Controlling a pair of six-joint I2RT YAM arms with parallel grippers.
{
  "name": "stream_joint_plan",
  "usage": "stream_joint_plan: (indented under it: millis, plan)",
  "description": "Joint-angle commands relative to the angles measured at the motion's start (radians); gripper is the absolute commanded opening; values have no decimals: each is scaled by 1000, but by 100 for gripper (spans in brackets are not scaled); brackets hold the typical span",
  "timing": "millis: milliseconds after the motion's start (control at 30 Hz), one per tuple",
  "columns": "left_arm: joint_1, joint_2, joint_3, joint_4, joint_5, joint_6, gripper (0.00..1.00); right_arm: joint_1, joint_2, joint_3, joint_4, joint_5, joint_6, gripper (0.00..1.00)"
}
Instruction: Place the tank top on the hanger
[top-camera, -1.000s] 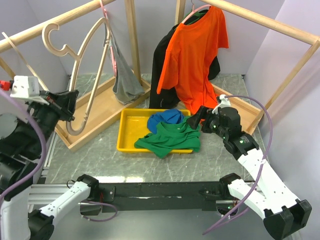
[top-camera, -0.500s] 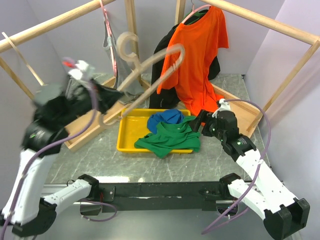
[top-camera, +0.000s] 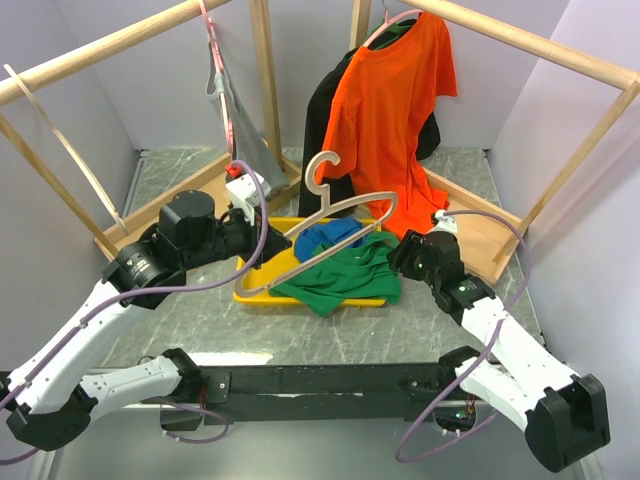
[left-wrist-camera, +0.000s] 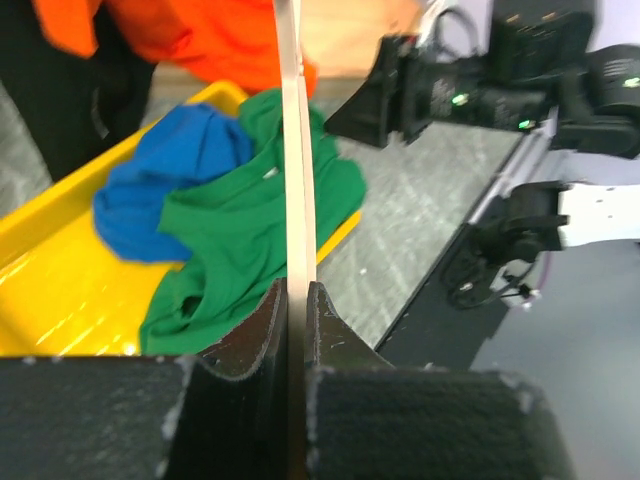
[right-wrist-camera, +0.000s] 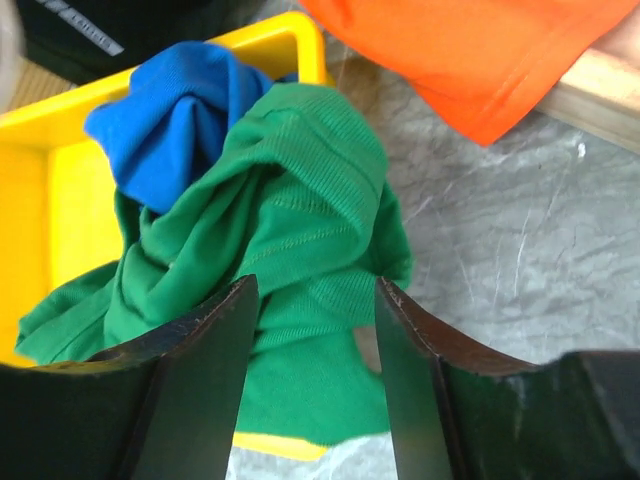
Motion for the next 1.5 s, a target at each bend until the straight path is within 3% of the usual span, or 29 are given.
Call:
stream_joint_plan:
  millis: [0,600,700,800,1000,1100,1467]
  plan:
    - [-13,-30,-10,-23,-93,22,1,-9,18,-25,162,49,30,57]
    - [-19,-105,-111,-46,16,3,1,-31,137,-53,286,104,47,57]
    - [-21,-97,-113,-63,37,-6,1,-40,188,-42,305,93,63,49]
    - [-27,-105,-127,-60,42,-10,2,-43,211,-30,290,87,82,29]
    - [-36,-110,-164,-33,33,-21,1,-43,168,30,186,85,91,5]
    - [-41,-113,-180,-5,2,-18,1,-42,153,87,108,64,77,0]
    - [-44,-113,-174,56,-88,23,3,-14,121,265,-107,67,11,0]
